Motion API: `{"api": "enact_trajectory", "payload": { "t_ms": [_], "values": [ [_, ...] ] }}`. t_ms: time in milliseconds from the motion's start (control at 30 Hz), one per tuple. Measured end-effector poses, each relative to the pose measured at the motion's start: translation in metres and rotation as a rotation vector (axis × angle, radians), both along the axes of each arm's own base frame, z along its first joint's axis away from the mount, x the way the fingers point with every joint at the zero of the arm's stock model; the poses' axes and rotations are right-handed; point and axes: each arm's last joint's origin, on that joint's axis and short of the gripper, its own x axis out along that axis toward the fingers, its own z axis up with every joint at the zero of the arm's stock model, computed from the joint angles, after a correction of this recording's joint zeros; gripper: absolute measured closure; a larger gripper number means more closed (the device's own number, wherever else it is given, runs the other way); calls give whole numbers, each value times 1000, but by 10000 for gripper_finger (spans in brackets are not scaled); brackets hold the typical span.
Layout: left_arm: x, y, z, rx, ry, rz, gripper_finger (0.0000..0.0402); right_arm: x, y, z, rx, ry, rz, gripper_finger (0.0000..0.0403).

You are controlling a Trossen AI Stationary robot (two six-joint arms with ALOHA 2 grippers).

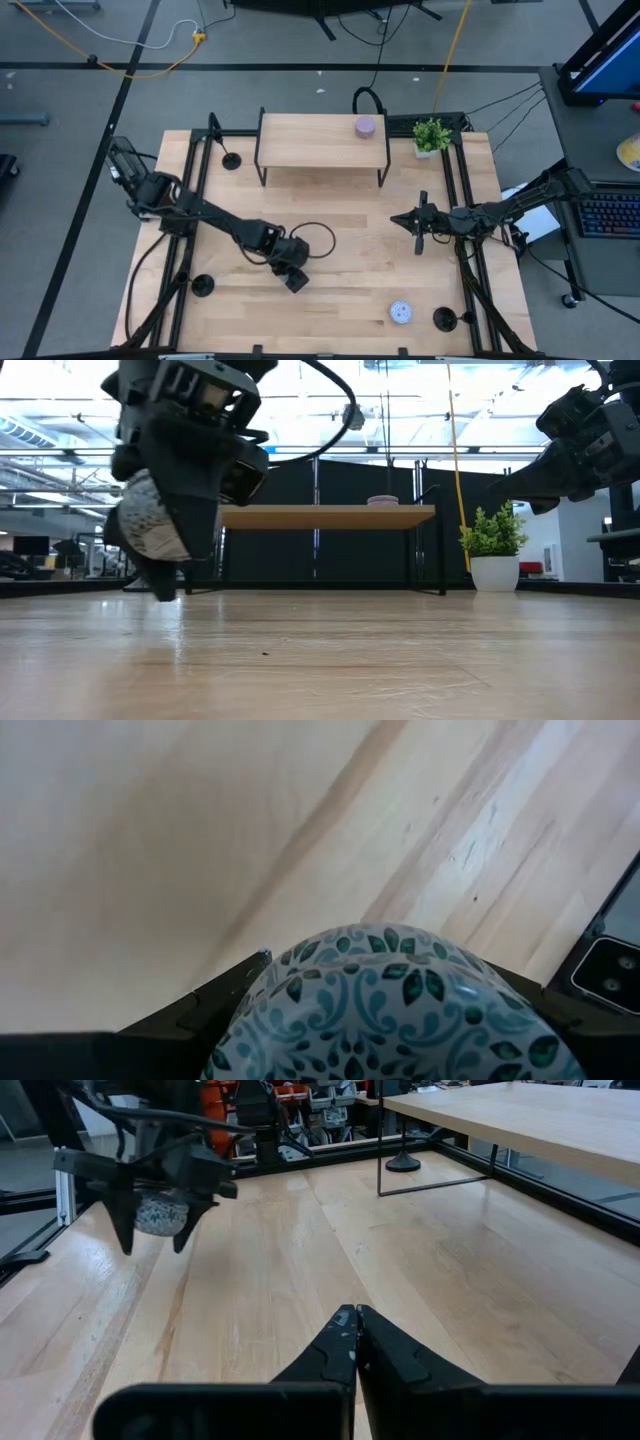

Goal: Pick & Place candle stick holders
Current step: Put the green scented candle on the shelf

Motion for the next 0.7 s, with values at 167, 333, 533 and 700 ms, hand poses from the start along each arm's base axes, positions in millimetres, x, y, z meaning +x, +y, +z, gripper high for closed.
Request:
{"api": "enact_trajectory", "payload": {
  "t_ms": [167, 333, 533, 700],
  "values": [
    [4, 16, 0, 8, -27, -38, 119, 0, 0, 0, 0, 0, 0, 403],
    [7, 29, 1, -8, -52, -86, 119, 0, 0, 0, 0, 0, 0, 403],
    [11, 40, 7, -16, -50, -142, 119, 0, 0, 0, 0, 0, 0, 403],
    [19, 51, 42, 131, 3, -210, 119, 0, 0, 0, 0, 1, 0, 403]
  ]
}}
